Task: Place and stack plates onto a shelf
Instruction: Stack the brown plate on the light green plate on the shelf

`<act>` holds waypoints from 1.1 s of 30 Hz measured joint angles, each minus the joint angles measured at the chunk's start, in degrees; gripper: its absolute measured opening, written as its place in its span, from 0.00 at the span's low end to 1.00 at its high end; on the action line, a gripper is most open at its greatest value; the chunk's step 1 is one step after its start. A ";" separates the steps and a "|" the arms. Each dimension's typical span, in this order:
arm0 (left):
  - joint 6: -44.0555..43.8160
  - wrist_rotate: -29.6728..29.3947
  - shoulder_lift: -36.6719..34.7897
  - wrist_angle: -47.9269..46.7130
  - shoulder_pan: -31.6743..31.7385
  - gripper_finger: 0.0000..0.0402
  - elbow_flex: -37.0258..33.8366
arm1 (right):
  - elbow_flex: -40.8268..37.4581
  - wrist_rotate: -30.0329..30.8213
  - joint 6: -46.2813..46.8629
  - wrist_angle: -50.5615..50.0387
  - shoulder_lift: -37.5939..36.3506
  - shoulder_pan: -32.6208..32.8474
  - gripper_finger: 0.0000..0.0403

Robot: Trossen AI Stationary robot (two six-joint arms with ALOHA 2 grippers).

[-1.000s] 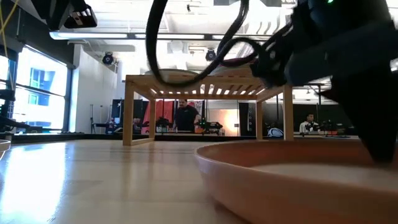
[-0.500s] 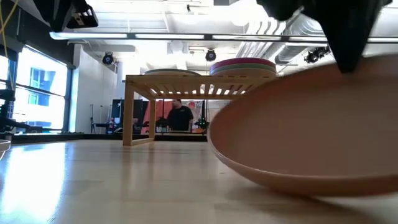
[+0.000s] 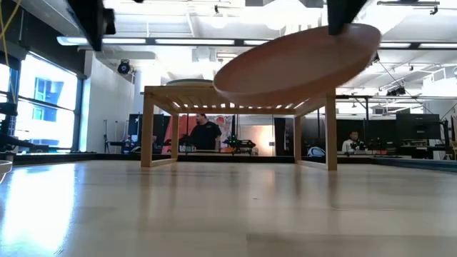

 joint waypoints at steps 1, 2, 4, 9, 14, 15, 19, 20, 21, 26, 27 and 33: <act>-1.62 -0.51 0.00 0.60 0.92 0.17 0.00 | 0.00 0.36 -0.72 -0.02 -0.50 -0.62 0.00; -3.01 -0.92 0.00 1.52 1.87 0.17 0.00 | 0.00 0.73 -1.54 0.00 -0.98 -1.27 0.00; -4.50 -1.37 0.00 3.99 4.01 0.17 0.00 | 0.00 1.11 -3.42 0.04 -1.69 -2.57 0.00; -3.58 -1.53 0.00 11.23 8.86 0.17 0.00 | 0.00 2.13 -7.66 0.07 -2.67 -5.86 0.00; -2.52 -1.11 0.00 16.37 13.04 0.17 0.00 | 0.00 1.56 -11.52 0.44 -2.67 -8.34 0.00; -2.45 -1.10 0.00 16.73 13.75 0.17 0.00 | 0.00 1.34 -12.42 0.98 -2.67 -8.75 0.00; -0.62 -1.07 0.00 17.34 16.20 0.17 0.00 | 0.00 0.56 -15.47 3.30 -2.74 -10.28 0.00; -0.03 -1.07 0.00 17.45 16.65 0.17 0.00 | 0.00 0.53 -16.01 3.71 -2.79 -10.69 0.00; 0.39 -1.06 0.00 17.60 17.08 0.17 0.00 | 0.00 0.53 -16.74 4.39 -2.86 -11.09 0.00; 1.98 -0.69 0.00 19.59 18.06 0.17 0.00 | 0.02 -0.07 -20.19 7.51 -2.87 -13.25 0.00; 2.02 -0.37 0.00 19.95 18.21 0.17 0.00 | 0.02 -0.15 -20.85 8.26 -2.87 -13.63 0.00; 3.50 0.37 0.00 21.78 18.21 0.17 0.00 | 0.02 -0.23 -24.30 12.39 -2.87 -15.81 0.00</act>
